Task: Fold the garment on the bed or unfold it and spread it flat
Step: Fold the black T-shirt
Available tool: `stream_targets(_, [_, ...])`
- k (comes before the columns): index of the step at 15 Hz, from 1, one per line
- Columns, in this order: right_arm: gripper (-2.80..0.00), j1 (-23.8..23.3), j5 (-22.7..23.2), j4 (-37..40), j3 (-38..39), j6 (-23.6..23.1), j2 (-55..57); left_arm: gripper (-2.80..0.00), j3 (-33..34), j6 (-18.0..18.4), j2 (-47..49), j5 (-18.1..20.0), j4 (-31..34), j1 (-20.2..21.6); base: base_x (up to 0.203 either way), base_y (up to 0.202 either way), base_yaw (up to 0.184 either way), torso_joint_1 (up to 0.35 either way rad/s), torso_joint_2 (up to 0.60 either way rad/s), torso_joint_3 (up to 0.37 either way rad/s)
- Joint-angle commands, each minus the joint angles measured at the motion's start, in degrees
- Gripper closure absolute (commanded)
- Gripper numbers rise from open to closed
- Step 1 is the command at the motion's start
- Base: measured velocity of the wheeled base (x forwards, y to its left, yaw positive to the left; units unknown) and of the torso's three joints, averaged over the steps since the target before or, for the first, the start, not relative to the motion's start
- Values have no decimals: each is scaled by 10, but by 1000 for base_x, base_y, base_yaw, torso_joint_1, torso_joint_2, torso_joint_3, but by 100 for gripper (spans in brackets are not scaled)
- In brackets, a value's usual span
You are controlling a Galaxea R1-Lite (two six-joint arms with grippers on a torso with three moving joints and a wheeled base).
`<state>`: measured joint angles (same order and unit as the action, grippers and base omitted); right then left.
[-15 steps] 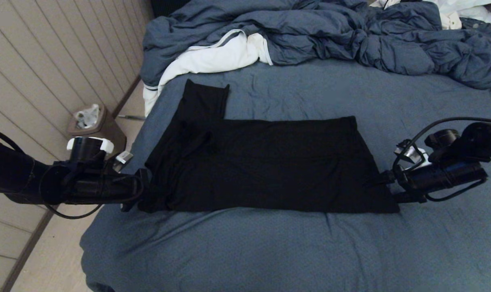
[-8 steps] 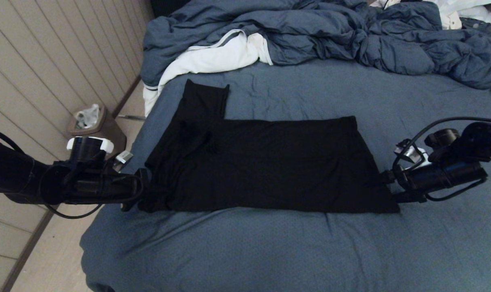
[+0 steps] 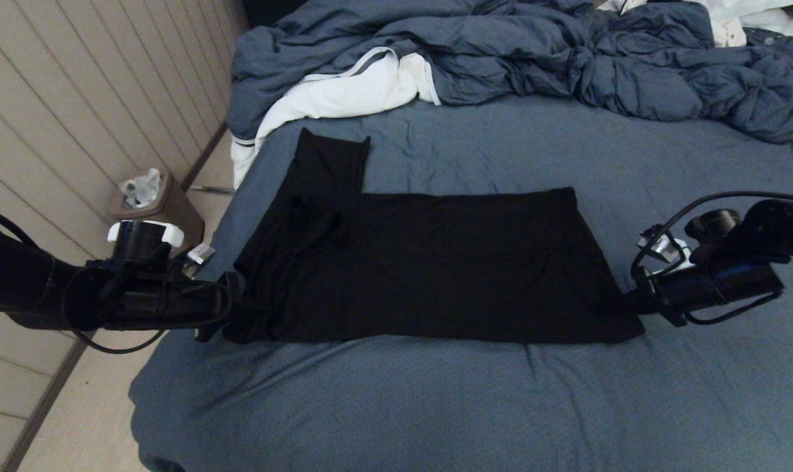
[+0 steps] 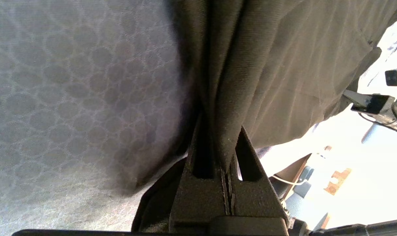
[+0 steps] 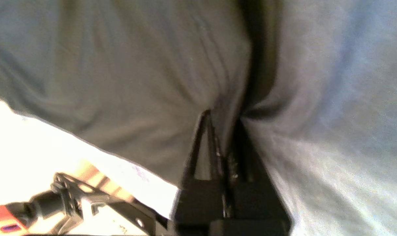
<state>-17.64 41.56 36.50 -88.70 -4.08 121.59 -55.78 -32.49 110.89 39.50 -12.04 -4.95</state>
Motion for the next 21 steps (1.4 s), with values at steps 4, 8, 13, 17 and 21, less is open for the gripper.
stream_targets(4, [0,0,15,4,7,-1,-5,0,8,-6,-17,3,4,-6,0,0,0,0,0,0])
stream_targets(8, [0,-3,27,7,13,-1,-18,0,7,-26,-37,2,8,-19,0,0,0,0,0,0])
stream_targets(13, [0,-15,29,36,14,-12,-36,0,14,-24,-72,2,44,-19,0,0,0,0,0,0])
stream_targets(17, [0,-19,27,66,18,-35,-48,0,15,1,-111,3,116,-19,0,0,0,0,0,0])
stream_targets(21, [0,-20,24,97,15,-51,-55,0,13,16,-139,3,162,-20,0,0,0,0,0,0])
